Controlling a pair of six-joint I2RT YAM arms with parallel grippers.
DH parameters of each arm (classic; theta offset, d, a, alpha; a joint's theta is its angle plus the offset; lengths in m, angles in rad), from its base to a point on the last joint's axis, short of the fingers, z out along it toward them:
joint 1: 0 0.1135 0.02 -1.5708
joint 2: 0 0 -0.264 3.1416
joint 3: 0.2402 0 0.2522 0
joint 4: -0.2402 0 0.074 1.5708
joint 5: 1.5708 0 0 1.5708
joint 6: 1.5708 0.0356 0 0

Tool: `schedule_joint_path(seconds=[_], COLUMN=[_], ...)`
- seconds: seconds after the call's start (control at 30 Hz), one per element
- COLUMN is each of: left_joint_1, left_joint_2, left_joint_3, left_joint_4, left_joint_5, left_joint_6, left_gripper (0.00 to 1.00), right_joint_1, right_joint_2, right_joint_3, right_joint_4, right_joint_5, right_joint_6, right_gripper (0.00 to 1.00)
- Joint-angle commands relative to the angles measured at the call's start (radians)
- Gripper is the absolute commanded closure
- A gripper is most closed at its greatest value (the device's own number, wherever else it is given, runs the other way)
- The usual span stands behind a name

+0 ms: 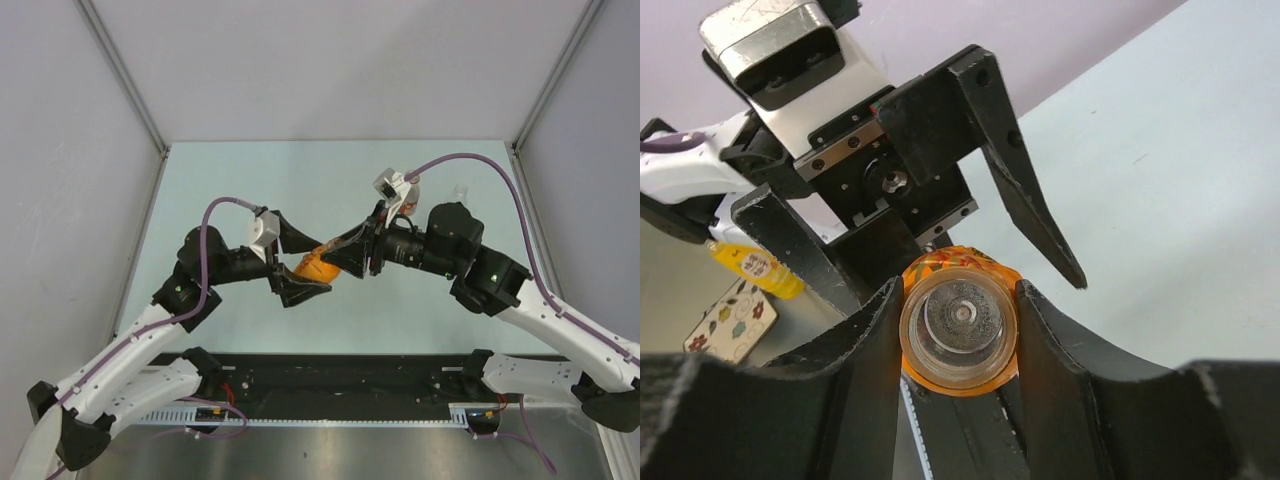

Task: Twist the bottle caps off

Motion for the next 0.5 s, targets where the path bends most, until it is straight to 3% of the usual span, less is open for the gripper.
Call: schedule_joint_path(seconds=[0.0,0.17,0.3,0.47], left_joint_1=[0.003,0.003,0.003,0.005], left_joint_2=[-0.029,-0.056,-0.130,-0.239], left_joint_3=[0.054,0.077,0.039,-0.023], left_joint_4=[-0.064,-0.157,-0.196,-0.200], left_joint_5=[-0.142,-0.204,-0.384,-0.605], left_joint_6=[0.024,0.064,0.072,0.077], left_gripper=[0.00,0.00,0.00,0.00], right_joint_1=[0.003,0.001,-0.007,-0.042], right_joint_2=[-0.045,-0.056,-0.056,-0.011], right_joint_3=[0.043,0.077,0.089,0.087], right_joint_4=[-0.014,-0.114,-0.211,-0.266], right_joint_5=[0.070,0.248,0.536,0.694], right_joint_6=[-0.017,-0.057,-0.100,-0.108], right_gripper=[1.00,1.00,1.00,1.00])
